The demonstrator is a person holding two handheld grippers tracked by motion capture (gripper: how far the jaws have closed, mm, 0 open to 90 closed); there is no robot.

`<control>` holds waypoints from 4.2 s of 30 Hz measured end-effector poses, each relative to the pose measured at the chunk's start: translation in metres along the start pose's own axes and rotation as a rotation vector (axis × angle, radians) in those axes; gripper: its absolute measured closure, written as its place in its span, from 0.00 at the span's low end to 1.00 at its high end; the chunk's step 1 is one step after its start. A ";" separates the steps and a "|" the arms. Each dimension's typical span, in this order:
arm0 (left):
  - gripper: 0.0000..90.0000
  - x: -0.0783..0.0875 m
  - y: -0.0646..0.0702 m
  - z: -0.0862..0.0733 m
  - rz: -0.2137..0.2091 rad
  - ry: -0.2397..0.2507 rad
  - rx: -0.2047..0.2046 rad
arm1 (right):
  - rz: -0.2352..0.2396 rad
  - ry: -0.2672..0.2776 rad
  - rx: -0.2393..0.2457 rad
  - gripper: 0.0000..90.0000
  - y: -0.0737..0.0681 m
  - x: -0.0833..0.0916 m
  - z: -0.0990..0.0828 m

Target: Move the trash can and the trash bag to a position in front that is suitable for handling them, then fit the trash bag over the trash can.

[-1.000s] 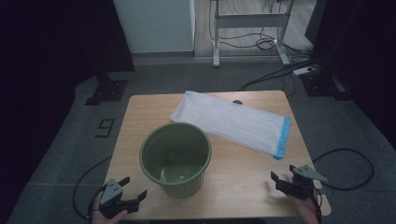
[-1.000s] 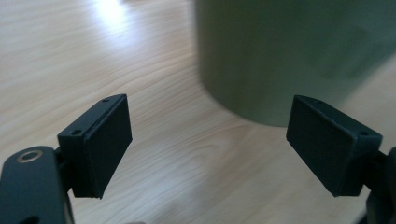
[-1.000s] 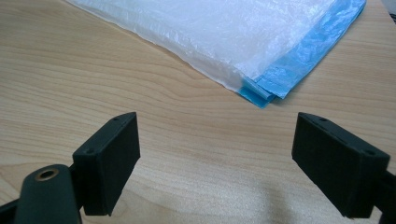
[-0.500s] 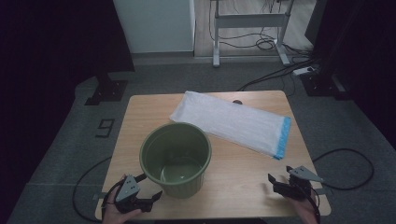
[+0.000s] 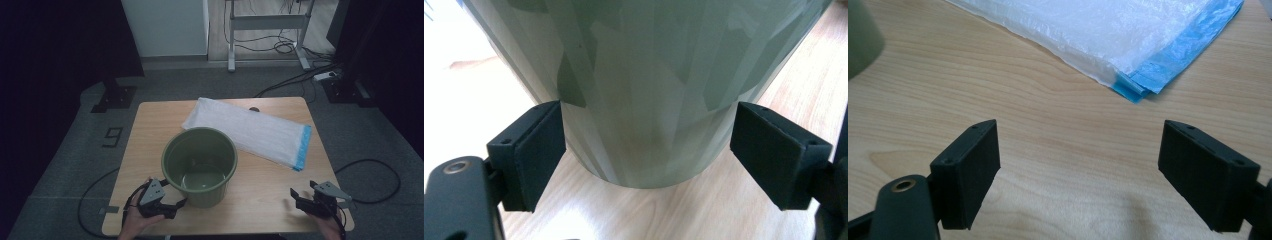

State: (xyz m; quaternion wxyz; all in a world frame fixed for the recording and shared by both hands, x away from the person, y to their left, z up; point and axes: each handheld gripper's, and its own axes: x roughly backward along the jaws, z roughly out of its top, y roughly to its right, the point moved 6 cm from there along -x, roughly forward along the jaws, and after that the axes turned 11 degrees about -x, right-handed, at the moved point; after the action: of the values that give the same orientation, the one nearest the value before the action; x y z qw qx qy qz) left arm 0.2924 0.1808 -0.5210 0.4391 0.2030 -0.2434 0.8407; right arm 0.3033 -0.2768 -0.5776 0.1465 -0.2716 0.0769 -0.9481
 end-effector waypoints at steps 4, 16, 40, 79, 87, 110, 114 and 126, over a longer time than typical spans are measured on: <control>0.16 -0.018 0.002 0.013 -0.011 -0.009 -0.023 | -0.015 0.004 -0.009 0.19 0.005 0.006 -0.003; 0.16 -0.053 0.004 0.035 0.001 -0.055 -0.037 | -0.031 0.009 -0.019 0.19 0.011 0.011 -0.005; 0.17 -0.019 -0.012 -0.018 0.167 -0.154 0.228 | -0.004 0.015 0.000 0.19 0.004 0.010 0.000; 0.20 -0.014 -0.022 -0.063 0.224 -0.190 0.282 | -0.004 -0.215 0.118 0.51 -0.020 -0.133 0.058; 0.20 -0.016 -0.019 -0.065 0.220 -0.202 0.277 | 0.016 -0.222 0.054 0.88 -0.014 -0.132 0.061; 0.21 -0.016 -0.020 -0.065 0.214 -0.209 0.270 | 0.033 -0.146 0.087 0.99 0.031 -0.003 0.010; 0.21 -0.016 -0.020 -0.064 0.208 -0.208 0.272 | 0.028 -0.150 0.073 0.98 0.044 0.012 -0.001; 0.21 -0.018 -0.019 -0.066 0.201 -0.215 0.273 | 0.077 -0.042 0.138 0.39 -0.027 -0.020 0.036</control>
State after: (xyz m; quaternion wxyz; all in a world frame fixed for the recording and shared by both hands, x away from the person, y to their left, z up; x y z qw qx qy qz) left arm 0.3096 0.2172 -0.5791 0.2925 0.3241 -0.1916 0.8790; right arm 0.3320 -0.2470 -0.5511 0.2029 -0.2773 0.0186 -0.9389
